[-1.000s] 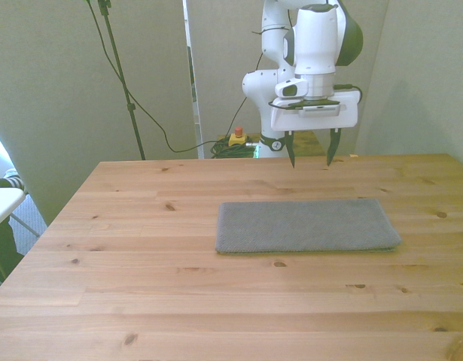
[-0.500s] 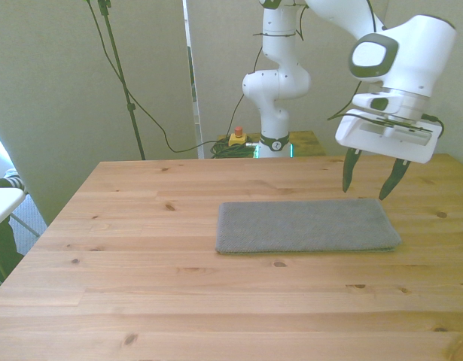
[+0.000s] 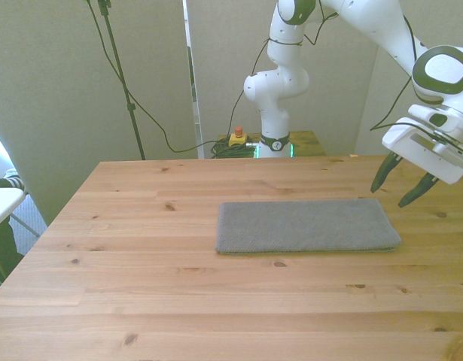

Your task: Fold the towel

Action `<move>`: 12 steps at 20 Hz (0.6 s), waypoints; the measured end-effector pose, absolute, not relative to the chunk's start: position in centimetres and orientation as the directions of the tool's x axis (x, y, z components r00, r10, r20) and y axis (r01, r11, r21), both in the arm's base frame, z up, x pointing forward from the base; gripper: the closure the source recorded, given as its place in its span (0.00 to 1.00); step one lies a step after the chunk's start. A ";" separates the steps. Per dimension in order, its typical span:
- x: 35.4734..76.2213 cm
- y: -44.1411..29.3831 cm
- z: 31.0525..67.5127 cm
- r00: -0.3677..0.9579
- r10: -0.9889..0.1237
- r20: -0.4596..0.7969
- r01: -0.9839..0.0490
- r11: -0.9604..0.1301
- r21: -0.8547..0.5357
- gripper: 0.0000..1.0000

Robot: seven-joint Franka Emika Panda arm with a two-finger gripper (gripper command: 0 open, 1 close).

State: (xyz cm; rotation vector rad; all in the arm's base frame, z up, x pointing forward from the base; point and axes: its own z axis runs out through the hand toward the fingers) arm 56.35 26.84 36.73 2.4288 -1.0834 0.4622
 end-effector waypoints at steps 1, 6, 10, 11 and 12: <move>56.9 27.0 36.4 0.641 -0.614 0.461 -0.758 -0.600 0.255 0.00; 58.1 27.5 35.6 0.650 -0.605 0.460 -0.750 -0.608 0.260 0.00; 58.5 26.9 35.1 0.651 -0.602 0.462 -0.750 -0.604 0.270 0.00; 58.6 26.8 34.9 0.652 -0.602 0.462 -0.750 -0.603 0.273 0.00; 58.6 26.6 34.7 0.652 -0.602 0.461 -0.750 -0.602 0.275 0.00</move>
